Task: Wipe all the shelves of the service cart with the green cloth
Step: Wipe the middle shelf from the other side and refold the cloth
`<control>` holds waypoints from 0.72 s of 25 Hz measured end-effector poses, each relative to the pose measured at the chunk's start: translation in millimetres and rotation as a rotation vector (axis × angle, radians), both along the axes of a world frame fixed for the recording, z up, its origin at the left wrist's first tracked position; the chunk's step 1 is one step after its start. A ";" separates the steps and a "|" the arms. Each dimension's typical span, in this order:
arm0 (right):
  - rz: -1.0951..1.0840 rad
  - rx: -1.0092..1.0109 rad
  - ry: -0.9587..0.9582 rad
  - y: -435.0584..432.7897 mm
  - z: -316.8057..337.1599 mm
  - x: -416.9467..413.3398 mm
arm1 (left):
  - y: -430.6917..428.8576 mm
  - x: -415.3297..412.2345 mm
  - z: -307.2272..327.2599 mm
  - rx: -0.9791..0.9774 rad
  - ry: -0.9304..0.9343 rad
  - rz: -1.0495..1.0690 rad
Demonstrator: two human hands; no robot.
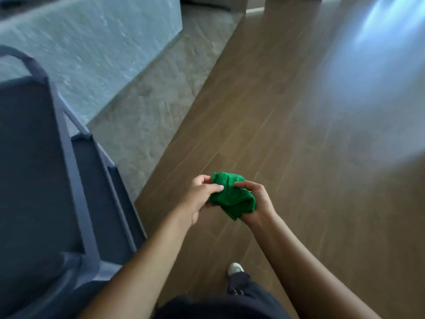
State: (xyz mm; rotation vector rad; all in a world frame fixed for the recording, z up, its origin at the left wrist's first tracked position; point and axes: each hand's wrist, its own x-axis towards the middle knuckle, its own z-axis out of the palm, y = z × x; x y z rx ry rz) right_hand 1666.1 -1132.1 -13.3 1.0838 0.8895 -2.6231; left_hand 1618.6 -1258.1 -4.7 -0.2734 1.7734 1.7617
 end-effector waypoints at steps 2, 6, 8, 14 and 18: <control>0.130 -0.025 0.018 12.8 4.1 -37.1 | 7.9 -24.3 2.2 -0.014 -0.005 0.096; 0.378 -0.055 0.008 28.3 5.8 -108.3 | 16.8 -69.6 3.0 -0.041 -0.010 0.260; 0.457 -0.056 0.015 26.4 4.9 -142.0 | 13.6 -91.4 2.4 -0.058 -0.025 0.348; 0.709 -0.062 0.034 -9.4 -1.8 -240.2 | -17.3 -163.1 -8.5 -0.007 -0.045 0.587; 0.850 -0.044 0.046 -46.6 -5.4 -313.0 | -48.5 -217.3 -12.9 0.009 -0.061 0.735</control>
